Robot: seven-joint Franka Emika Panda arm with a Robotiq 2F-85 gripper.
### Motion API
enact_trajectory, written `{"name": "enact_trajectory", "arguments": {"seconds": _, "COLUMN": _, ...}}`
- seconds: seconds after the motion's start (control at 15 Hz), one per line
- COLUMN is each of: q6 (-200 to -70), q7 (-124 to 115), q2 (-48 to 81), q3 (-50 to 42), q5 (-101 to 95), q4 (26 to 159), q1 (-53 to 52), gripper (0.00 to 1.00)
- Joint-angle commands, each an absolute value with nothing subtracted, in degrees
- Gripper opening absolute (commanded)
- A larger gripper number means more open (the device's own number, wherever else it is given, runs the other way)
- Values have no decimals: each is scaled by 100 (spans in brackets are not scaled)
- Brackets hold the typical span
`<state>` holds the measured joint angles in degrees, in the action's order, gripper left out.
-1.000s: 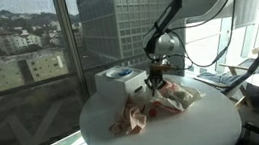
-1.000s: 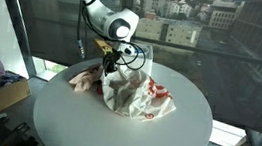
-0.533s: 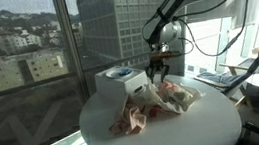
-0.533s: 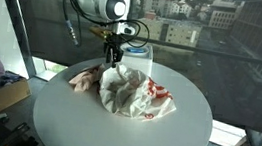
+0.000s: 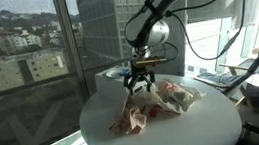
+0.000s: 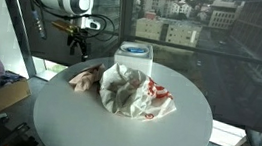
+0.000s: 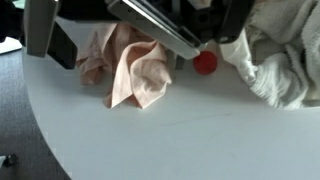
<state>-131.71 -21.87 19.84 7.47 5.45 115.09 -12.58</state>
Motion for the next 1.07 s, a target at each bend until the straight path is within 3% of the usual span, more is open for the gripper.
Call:
{"name": "enact_trajectory", "arguments": {"seconds": 0.0, "q6": -13851, "q7": -2222, "q2": 2395, "q3": 803, "q5": 108, "q4": 11490, "q1": -1669, "gripper": 100}}
{"name": "enact_trajectory", "arguments": {"seconds": 0.4, "q6": -15126, "q7": -2432, "q2": 3681, "q3": 418, "q5": -470, "q4": 10866, "q1": -2205, "gripper": 100}}
{"name": "enact_trajectory", "arguments": {"seconds": 0.87, "q6": -16097, "q7": -2662, "q2": 5053, "q3": -910, "q5": -1275, "q4": 9802, "q1": -2994, "gripper": 100}}
{"name": "enact_trajectory", "arguments": {"seconds": 0.93, "q6": -16089, "q7": -2660, "q2": 5217, "q3": -1051, "q5": -1282, "q4": 9672, "q1": -3065, "gripper": 75}}
{"name": "enact_trajectory", "arguments": {"seconds": 1.0, "q6": -16035, "q7": -2659, "q2": 5330, "q3": -1158, "q5": -1264, "q4": 9582, "q1": -3122, "gripper": 72}}
